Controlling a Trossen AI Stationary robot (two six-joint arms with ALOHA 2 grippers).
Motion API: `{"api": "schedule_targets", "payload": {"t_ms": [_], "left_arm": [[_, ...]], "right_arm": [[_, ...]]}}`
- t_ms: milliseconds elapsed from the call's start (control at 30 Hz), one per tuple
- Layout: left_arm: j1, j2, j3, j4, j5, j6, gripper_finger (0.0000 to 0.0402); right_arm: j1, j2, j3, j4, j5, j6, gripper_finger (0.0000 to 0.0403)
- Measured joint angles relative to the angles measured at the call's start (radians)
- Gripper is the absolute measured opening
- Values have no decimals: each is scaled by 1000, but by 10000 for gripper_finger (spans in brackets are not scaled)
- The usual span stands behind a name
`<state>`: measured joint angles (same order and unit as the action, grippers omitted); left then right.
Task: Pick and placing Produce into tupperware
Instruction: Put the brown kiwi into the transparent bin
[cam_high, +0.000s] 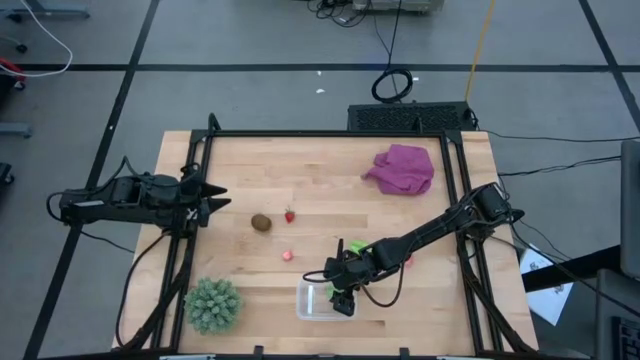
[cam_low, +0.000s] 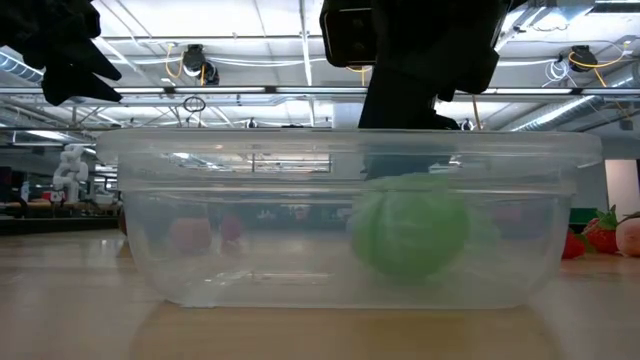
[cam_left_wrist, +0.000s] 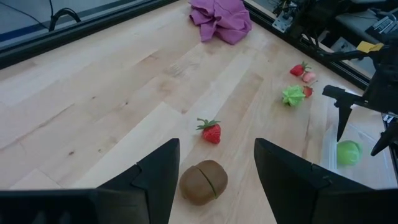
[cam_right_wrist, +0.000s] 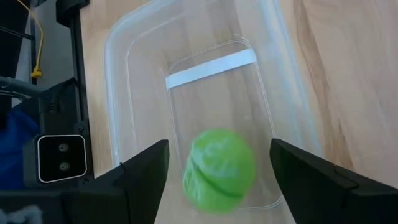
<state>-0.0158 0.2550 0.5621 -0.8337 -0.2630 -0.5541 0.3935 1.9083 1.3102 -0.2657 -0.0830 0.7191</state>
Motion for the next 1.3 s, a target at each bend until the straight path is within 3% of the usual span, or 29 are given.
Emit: {"api": "schedule_targets", "payload": {"t_ms": [267,433,633,833,1067,1300], "left_arm": [[0,0,0,0,0,0,212],[0,0,0,0,0,0,212],[0,0,0,0,0,0,212],[0,0,0,11,9,-2,212],[0,28,0,88,53,43,212],[0,157,0,160,61,105,212]], "right_arm": [[0,0,0,34,-1,-7,268],[0,0,21,181,-69,-31,267],[1,-2,143,183,-63,-234,267],[-36,-6,233,68,104,-514,267],[-152,-65,282,-143,380,-750,267],[-277,-193,282,-169,407,-841,267]]}}
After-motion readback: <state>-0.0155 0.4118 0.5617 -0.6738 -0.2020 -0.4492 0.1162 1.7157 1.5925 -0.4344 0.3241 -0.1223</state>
